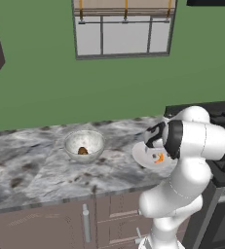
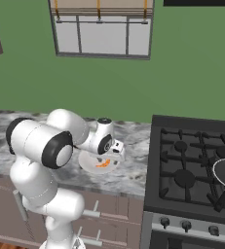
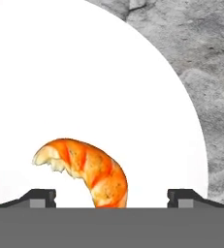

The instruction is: Place the shrimp on the plate and place the potato on the same plate.

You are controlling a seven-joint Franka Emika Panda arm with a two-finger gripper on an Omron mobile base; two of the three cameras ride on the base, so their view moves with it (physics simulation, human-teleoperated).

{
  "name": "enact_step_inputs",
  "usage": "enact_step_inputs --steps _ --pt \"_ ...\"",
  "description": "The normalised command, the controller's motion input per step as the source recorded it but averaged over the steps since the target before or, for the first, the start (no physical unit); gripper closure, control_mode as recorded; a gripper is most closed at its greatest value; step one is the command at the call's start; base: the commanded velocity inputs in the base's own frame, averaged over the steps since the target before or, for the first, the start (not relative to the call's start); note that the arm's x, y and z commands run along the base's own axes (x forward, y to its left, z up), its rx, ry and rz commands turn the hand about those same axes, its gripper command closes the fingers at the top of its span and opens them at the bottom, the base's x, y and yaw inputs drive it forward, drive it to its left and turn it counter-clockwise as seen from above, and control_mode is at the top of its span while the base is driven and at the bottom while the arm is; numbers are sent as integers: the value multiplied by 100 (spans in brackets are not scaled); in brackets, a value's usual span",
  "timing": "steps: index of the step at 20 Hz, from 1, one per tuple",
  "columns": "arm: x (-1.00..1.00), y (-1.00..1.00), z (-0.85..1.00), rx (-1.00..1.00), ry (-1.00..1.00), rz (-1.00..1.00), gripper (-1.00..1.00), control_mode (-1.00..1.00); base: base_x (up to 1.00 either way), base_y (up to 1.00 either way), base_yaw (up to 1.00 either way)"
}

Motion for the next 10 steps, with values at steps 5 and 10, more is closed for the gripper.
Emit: enact_step_inputs --steps 5,10 --pt "0 6 29 0 0 0 -100 -100 0 0 0" --pt "0 30 41 0 0 0 -100 -100 0 0 0"
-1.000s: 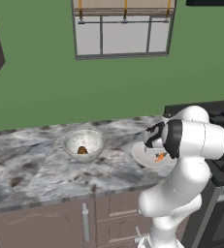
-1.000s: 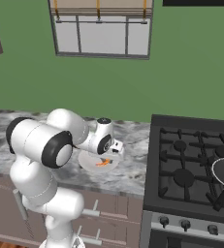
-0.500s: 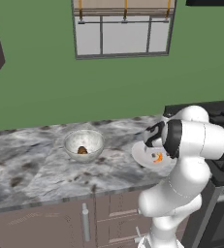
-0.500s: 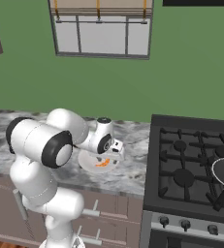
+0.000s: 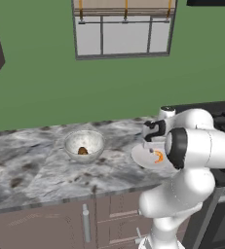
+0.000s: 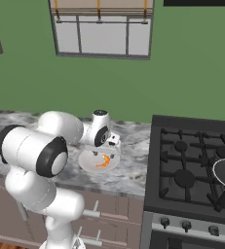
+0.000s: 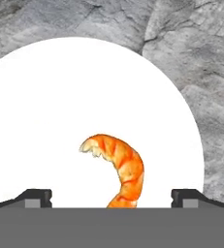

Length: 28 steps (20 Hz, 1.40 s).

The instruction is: Place the shrimp on the plate and place the potato on the same plate.

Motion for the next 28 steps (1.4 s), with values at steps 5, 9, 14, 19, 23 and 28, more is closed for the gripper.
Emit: enact_step_inputs --steps 5,9,14,19,23,28 --pt "0 33 49 0 0 0 -100 -100 0 0 0" --pt "0 32 52 0 0 0 -100 -100 0 0 0" --pt "0 39 43 0 0 0 -100 -100 0 0 0" --pt "0 51 31 0 0 0 -100 -100 0 0 0" --pt "0 59 20 0 1 0 -100 -100 0 0 0" --pt "0 60 12 0 2 0 -100 -100 0 0 0"
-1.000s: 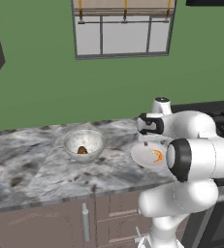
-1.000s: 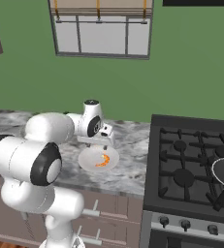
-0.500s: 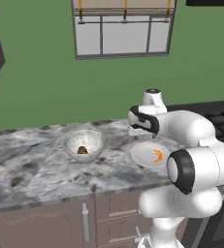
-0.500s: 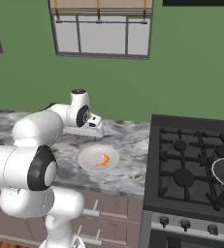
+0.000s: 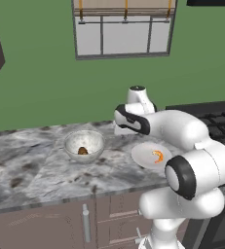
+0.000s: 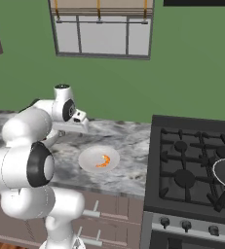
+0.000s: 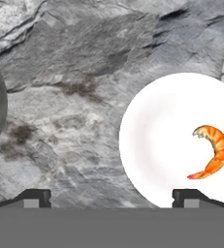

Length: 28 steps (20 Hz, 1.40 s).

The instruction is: Place the shrimp on the plate and place the potato on the same plate.

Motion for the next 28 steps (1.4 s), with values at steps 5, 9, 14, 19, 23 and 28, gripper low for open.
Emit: enact_step_inputs --steps 5,9,14,19,23,28 --pt "0 58 10 0 3 0 -100 -100 0 0 0" --pt "0 59 2 0 0 0 -100 -100 0 0 0" --pt "0 52 13 0 0 0 -100 -100 0 0 0" --pt "-11 50 12 -1 0 0 -100 -100 0 0 0" --pt "-13 46 0 -4 0 0 -100 -100 0 0 0" --pt "-14 40 0 -3 0 0 -100 -100 0 0 0"
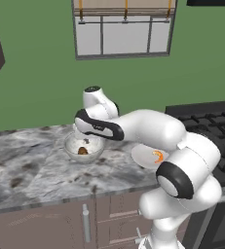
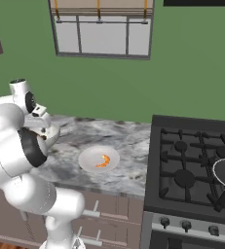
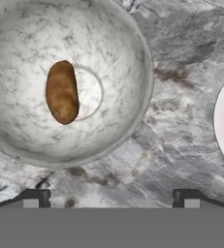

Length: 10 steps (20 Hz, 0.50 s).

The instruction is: Place the shrimp on the plate and place the potato on the same plate.

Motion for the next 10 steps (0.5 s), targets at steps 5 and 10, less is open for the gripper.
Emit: enact_step_inputs --steps 5,10 --pt "-1 18 0 0 0 0 -100 -100 0 0 0" --pt "-4 30 0 0 0 0 -100 -100 0 0 0"
